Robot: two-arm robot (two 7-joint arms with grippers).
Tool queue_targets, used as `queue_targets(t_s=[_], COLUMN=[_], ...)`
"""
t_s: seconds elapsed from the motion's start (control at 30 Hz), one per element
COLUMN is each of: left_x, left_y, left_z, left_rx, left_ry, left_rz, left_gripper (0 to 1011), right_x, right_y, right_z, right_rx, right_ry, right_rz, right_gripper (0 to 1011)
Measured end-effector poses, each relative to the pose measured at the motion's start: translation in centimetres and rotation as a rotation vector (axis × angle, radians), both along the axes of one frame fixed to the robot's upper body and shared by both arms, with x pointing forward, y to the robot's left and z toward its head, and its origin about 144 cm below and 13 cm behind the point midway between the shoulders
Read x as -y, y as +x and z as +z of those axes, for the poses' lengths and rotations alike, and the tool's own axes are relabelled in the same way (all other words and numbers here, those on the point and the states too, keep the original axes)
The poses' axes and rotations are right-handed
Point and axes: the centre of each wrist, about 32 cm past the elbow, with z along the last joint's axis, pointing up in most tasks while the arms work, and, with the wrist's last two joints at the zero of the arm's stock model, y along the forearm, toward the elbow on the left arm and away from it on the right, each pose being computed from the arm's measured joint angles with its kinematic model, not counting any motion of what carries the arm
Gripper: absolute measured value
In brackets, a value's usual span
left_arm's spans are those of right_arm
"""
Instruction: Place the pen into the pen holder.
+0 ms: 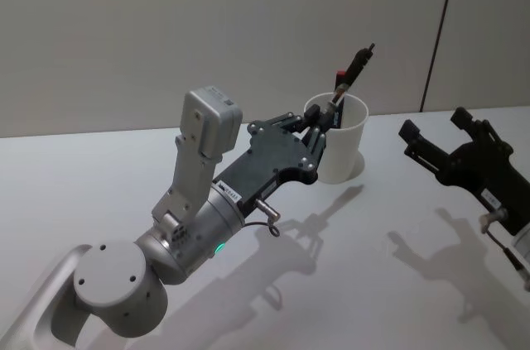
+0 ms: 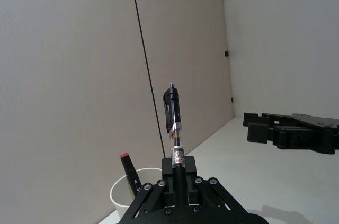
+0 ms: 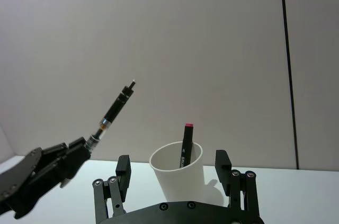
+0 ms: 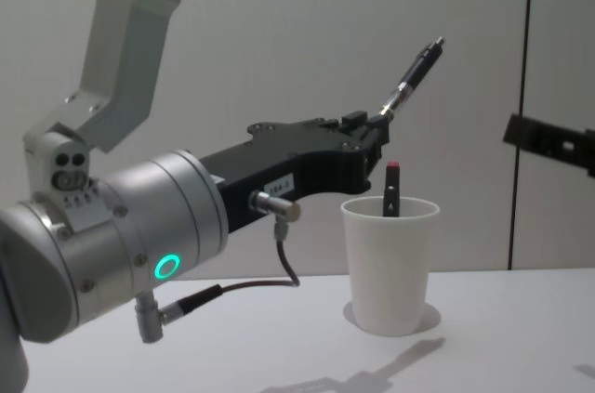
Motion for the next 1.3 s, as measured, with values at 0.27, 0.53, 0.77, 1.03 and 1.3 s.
queue_targets(t_s=[0.27, 0.53, 0.77, 1.03, 1.3], left_x=[0.0, 0.0, 0.0, 0.0, 0.0], left_y=[0.0, 0.0, 0.0, 0.0, 0.0], left_z=[0.0, 0.0, 0.0, 0.0, 0.0], left_rx=[0.000, 0.000, 0.000, 0.000, 0.000], left_ry=[0.001, 0.001, 0.001, 0.001, 0.000], left_rz=[0.000, 0.000, 0.000, 0.000, 0.000], left_gripper=[129, 129, 128, 129, 129], right_x=[-0.1, -0.7, -1.6, -2.4, -3.2], right_y=[0.0, 0.8, 1.6, 2.2, 2.8], right_z=[0.7, 1.6, 2.3, 2.7, 3.1], right_rx=[-0.034, -0.057, -0.090, -0.119, -0.163], right_ry=[0.125, 0.225, 0.294, 0.334, 0.370], right_rz=[0.044, 0.088, 0.119, 0.134, 0.132], right_gripper=[1002, 1002, 1002, 1002, 1002])
